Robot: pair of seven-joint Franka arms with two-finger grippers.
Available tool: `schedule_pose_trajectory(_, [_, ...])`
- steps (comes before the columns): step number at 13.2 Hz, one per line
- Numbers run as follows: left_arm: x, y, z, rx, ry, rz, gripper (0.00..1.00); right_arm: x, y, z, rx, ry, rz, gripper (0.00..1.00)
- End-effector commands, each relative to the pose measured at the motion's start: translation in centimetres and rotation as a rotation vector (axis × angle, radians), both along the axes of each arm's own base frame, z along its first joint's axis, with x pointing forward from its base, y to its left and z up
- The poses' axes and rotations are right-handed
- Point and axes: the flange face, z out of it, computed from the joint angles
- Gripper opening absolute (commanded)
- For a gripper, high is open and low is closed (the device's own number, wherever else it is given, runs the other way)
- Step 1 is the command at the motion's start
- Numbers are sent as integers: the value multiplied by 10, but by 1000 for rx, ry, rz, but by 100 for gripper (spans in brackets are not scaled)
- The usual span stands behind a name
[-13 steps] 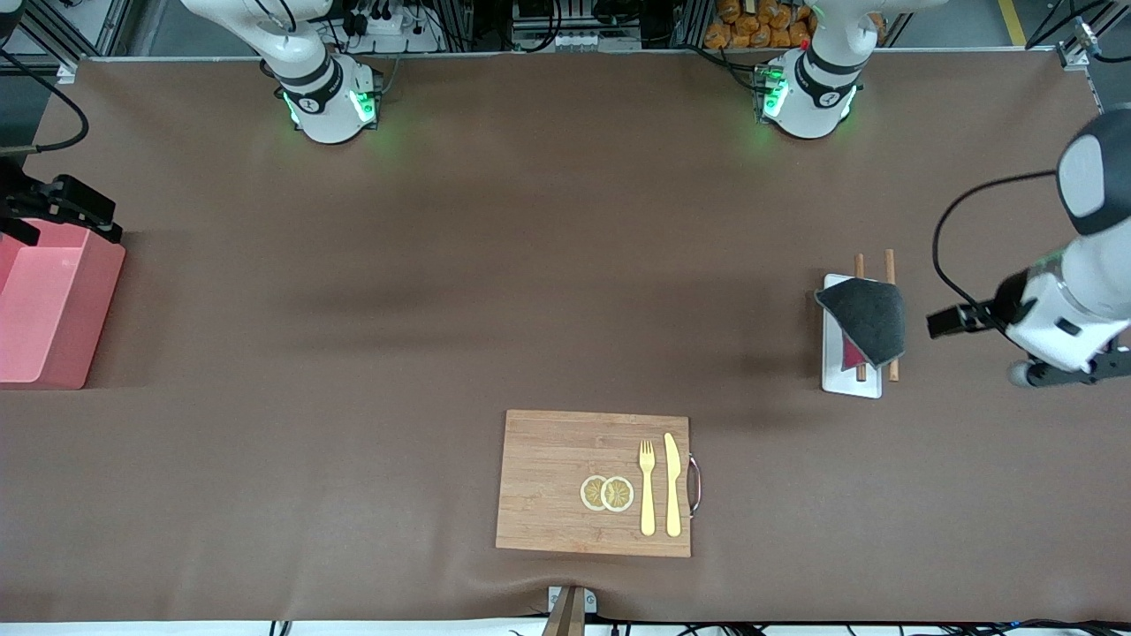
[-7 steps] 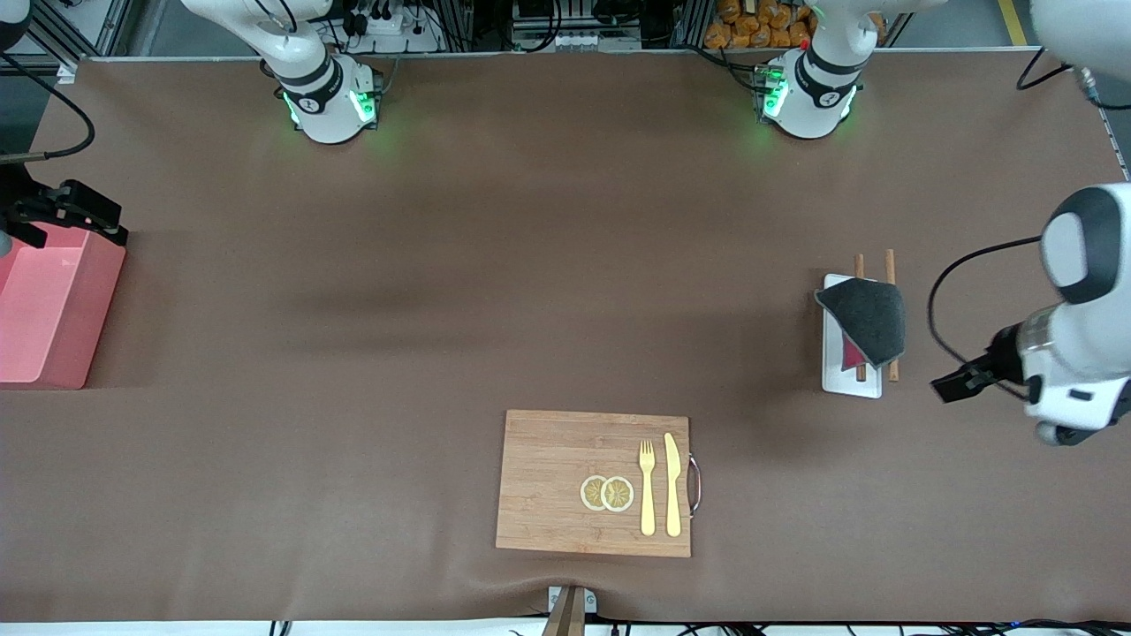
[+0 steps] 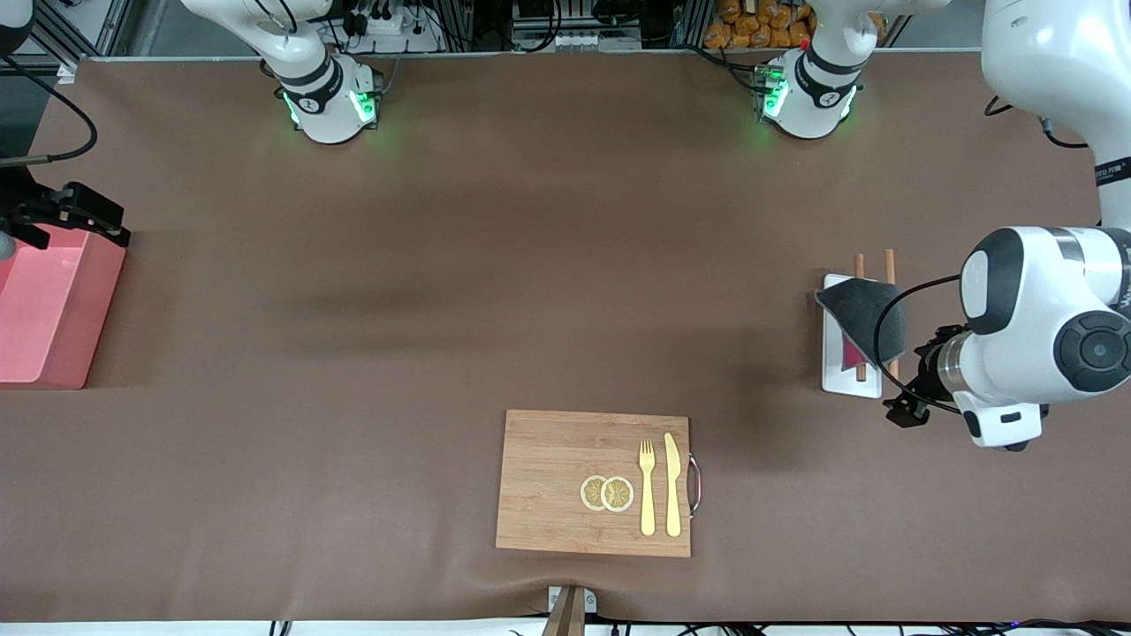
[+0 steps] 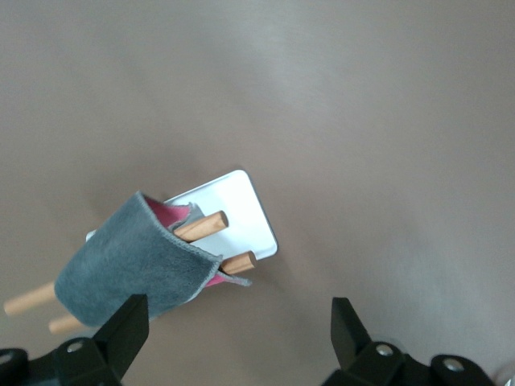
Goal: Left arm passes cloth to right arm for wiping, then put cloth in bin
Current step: 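Move the left gripper down to the grey cloth on the tray, then grasp the grey cloth with the left gripper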
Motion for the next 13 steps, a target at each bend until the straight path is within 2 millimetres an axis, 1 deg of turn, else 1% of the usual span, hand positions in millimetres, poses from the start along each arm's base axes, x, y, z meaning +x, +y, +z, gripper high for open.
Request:
schedule_pose_trajectory(1, [-7,11,-15,83,48,185,100,2,1,-3,9,6,-16,100])
schedule_pose_trajectory(3, [-16,13,-20,92,89,207,100,2,2,-3,9,4,-14,100])
schedule_pose_trajectory(5, [-27,7,-37,105,127,219,100,4,1,-8,9,12,-15,100])
schedule_pose_trajectory(7, [-36,7,-55,136,152,299,100,3,2,-6,9,10,-14,100])
schedule_pose_trajectory(9, [-37,12,-62,145,161,330,100,4,2,-8,9,12,-14,100])
schedule_pose_trajectory(10, [-37,16,-70,157,166,363,100,5,2,-10,9,16,-14,100])
schedule_pose_trajectory(13, [-36,13,-98,214,165,421,100,4,2,-9,9,16,-14,100])
